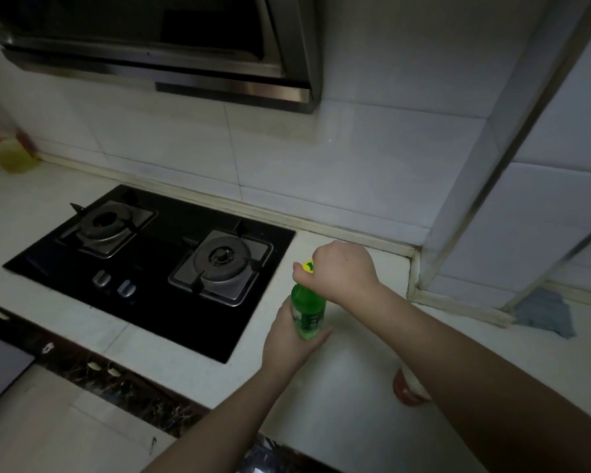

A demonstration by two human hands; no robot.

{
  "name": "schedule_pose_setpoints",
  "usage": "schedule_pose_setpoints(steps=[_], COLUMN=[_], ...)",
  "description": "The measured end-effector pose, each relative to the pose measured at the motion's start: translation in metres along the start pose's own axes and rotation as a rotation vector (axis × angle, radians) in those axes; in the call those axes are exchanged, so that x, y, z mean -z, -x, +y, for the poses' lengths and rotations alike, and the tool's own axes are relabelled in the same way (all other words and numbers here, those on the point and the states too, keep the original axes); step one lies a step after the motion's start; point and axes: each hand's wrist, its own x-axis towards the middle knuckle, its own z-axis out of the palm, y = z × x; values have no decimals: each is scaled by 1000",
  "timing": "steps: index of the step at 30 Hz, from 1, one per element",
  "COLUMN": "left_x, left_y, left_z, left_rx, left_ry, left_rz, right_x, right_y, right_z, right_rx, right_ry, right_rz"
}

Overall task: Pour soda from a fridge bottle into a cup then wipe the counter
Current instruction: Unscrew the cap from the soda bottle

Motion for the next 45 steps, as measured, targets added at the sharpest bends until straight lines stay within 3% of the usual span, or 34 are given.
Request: schedule_pose_setpoints(steps=[4,9,15,19,21,24,28,32,34,39,42,45], left_x=[-1,0,9,21,28,28,15,5,3,12,21,30], left_y=[4,6,2,-6,-5,5,19,28,28,18,8,-1], left_z=[27,42,46,44,46,47,46,52,51,46,42,38], left_rx=[-3,-44,-166,-273,-305,-281,-163,-142,-135,-183,-271,-325], left_ry=[155,135,85,12,-59,-76,-48,-66,-56,-5,-47,-127], left_rz=[67,17,-227,-494,-538,-387,-161,-53,-65,-293,-477,-538], right_x=[20,30,37,42,41,35,30,32,30,30,32,33], right_y=[10,23,39,45,48,58,68,65,62,59,58,57], right_z=[13,31,48,63,70,72,56,42,42,50,62,76], right_rx=[-43,30,97,356,451,413,121,-150,-163,32,271,472], right_ry=[-53,-140,-197,-161,-151,-80,35,69,36,-71,-151,-244], right_rz=[0,-10,18,-21,-55,-17,74,41,28,5,-57,-164])
